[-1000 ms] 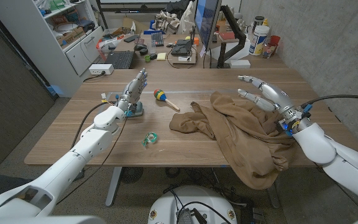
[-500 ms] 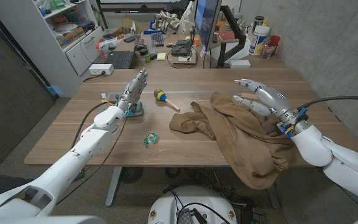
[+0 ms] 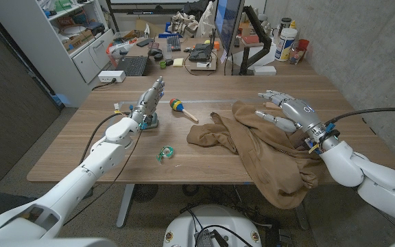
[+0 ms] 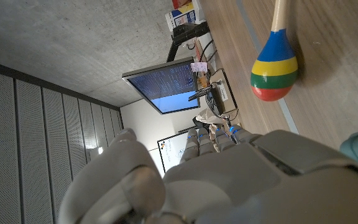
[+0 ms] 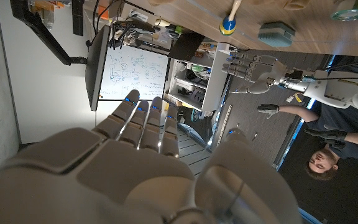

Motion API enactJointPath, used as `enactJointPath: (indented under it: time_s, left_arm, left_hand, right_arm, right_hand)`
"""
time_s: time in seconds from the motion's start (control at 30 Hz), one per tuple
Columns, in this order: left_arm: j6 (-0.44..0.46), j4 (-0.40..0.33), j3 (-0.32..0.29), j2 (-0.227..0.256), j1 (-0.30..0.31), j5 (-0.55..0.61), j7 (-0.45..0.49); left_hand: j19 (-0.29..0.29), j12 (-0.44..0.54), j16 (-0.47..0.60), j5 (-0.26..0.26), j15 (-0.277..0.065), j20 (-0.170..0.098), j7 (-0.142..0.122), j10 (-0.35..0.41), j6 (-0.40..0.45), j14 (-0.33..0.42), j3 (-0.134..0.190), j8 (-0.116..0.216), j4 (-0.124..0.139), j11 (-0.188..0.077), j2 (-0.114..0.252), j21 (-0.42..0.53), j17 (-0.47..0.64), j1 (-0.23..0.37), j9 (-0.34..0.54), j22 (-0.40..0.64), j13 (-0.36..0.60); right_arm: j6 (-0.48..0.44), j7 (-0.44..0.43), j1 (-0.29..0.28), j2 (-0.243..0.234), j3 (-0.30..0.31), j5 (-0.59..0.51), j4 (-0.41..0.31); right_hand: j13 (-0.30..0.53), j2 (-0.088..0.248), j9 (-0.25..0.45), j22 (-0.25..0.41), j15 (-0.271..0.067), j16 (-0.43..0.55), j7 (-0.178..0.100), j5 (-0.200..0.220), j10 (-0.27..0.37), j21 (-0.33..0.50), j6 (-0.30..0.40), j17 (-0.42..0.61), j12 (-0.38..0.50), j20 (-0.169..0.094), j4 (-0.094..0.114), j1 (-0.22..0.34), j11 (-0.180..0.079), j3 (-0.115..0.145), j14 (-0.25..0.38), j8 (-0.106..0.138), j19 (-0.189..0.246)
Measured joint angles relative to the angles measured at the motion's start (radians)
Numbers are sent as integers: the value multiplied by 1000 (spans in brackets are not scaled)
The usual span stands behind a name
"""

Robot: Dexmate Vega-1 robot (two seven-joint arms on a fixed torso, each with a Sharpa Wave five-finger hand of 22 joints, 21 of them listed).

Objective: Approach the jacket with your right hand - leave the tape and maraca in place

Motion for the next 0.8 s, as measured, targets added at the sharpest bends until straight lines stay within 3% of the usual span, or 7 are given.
enactJointPath:
  time_s: [0.53,0.8]
  left_arm:
    - [8,-5,6,1,-6,15,9]
    - [7,-6,2,2,-6,14,9]
  left_hand:
    - [0,0,0,0,4,0,4,-5,4,-4,-3,0,3,6,5,0,0,5,0,0,0]
    - [0,0,0,0,5,0,4,-6,4,-5,-2,0,3,5,5,-4,0,5,0,0,0]
  right_arm:
    - [-78,-23,23,-66,-67,-15,15]
    - [-113,-18,33,-98,-94,-12,15]
  right_hand:
    - [0,5,0,0,-6,0,0,6,8,-7,0,0,0,-4,0,5,0,0,6,0,4]
    - [0,5,0,0,-13,0,-13,8,28,-7,27,0,0,1,-4,5,-2,4,13,6,8]
